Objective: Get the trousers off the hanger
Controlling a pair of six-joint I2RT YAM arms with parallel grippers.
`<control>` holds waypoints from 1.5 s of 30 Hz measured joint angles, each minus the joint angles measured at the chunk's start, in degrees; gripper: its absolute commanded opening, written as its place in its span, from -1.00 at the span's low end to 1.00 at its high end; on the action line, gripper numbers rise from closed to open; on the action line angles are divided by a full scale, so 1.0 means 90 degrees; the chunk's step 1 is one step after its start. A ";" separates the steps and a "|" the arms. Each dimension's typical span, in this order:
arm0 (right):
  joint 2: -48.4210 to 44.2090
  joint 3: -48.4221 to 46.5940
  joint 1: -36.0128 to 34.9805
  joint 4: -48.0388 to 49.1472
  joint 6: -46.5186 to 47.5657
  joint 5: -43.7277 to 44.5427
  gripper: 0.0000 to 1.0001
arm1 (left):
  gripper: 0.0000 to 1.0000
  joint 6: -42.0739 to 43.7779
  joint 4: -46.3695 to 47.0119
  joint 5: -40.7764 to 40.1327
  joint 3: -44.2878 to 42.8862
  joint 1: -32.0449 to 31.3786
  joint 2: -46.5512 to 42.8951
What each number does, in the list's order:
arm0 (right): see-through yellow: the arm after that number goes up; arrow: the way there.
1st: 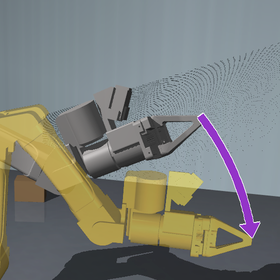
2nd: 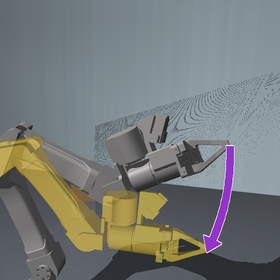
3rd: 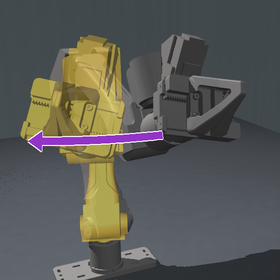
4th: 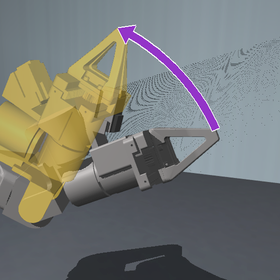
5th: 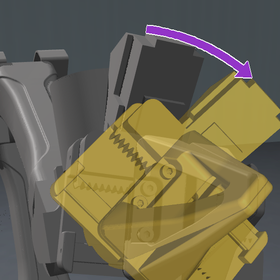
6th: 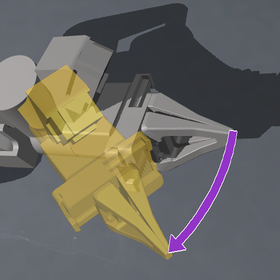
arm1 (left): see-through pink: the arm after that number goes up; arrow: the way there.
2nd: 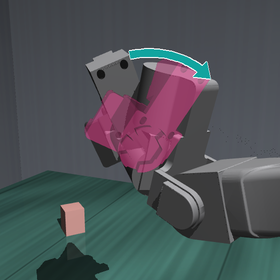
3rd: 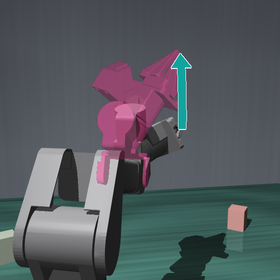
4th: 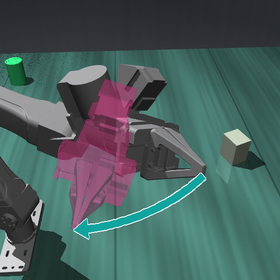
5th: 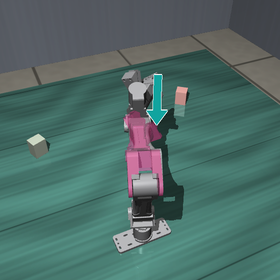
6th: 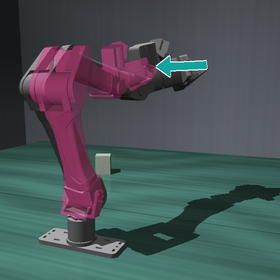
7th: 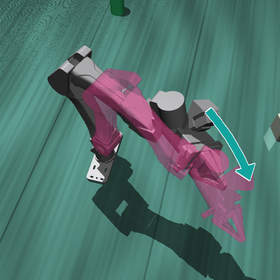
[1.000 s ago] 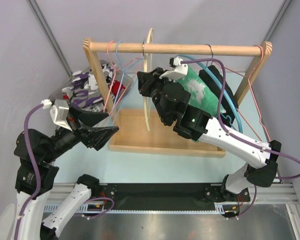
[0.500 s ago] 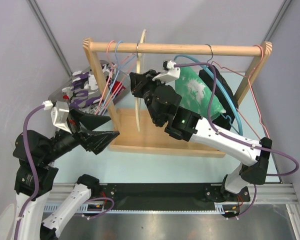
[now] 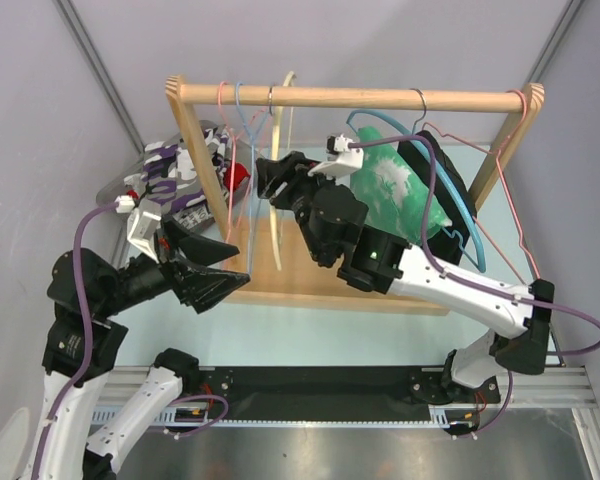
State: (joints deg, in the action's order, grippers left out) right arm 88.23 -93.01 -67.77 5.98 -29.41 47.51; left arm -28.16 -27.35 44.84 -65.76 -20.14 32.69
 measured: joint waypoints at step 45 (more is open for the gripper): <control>-0.7424 0.8041 -0.0410 0.0697 -0.0313 -0.3667 1.00 | 0.66 -0.1188 0.2154 0.0328 0.4401 0.0000 -0.2137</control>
State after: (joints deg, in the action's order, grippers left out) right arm 21.41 -20.64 -71.46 12.25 -32.23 14.50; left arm -38.85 -7.97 47.79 -26.15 -20.14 13.45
